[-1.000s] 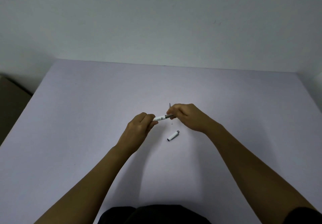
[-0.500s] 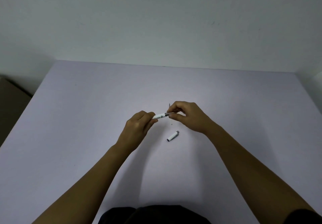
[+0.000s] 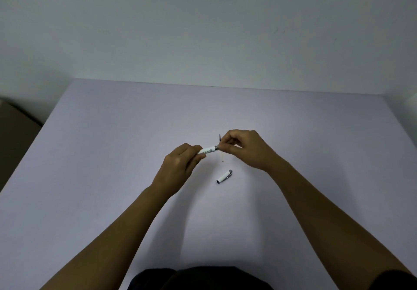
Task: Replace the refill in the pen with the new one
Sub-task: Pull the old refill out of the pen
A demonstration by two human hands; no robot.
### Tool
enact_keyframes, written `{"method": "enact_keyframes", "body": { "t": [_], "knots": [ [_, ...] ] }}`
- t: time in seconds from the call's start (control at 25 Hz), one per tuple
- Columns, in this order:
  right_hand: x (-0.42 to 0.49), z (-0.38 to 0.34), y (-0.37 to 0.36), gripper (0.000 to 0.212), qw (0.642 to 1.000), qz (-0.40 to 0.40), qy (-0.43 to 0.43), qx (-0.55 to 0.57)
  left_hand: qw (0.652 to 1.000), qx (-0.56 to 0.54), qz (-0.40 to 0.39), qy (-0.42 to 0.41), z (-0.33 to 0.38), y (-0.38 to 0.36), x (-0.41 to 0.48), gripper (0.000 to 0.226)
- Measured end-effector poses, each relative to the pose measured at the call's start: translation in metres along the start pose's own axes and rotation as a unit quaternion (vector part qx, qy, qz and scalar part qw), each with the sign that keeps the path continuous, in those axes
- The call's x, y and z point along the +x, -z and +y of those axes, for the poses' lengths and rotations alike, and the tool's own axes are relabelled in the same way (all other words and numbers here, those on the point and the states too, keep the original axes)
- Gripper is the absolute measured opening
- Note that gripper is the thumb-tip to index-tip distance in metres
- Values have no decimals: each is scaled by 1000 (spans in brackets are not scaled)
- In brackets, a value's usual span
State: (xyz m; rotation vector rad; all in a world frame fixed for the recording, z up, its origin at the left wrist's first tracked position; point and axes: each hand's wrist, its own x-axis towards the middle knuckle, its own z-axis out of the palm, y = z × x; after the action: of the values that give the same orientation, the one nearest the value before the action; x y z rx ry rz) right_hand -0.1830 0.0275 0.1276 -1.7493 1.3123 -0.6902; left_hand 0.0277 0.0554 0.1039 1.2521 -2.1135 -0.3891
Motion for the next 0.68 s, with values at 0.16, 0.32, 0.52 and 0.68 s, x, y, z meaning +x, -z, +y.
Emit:
{"method": "enact_keyframes", "body": {
  "t": [0.16,0.32,0.52,0.68],
  "knots": [
    [0,0,0,17,1000,7,-10,2,1000,-21,13,9,1,-1,-1,35],
    [0,0,1,7,1000,-6,-2,2,1000,-15,2,5,2,-1,-1,35],
    [1,-2,1,15,999,13,-48,11,1000,-21,9,7,1,0,-1,35],
    [1,-4,2,11,998,-6,-42,51,1000,-28,14,7,2,0,-3,36]
  ]
}}
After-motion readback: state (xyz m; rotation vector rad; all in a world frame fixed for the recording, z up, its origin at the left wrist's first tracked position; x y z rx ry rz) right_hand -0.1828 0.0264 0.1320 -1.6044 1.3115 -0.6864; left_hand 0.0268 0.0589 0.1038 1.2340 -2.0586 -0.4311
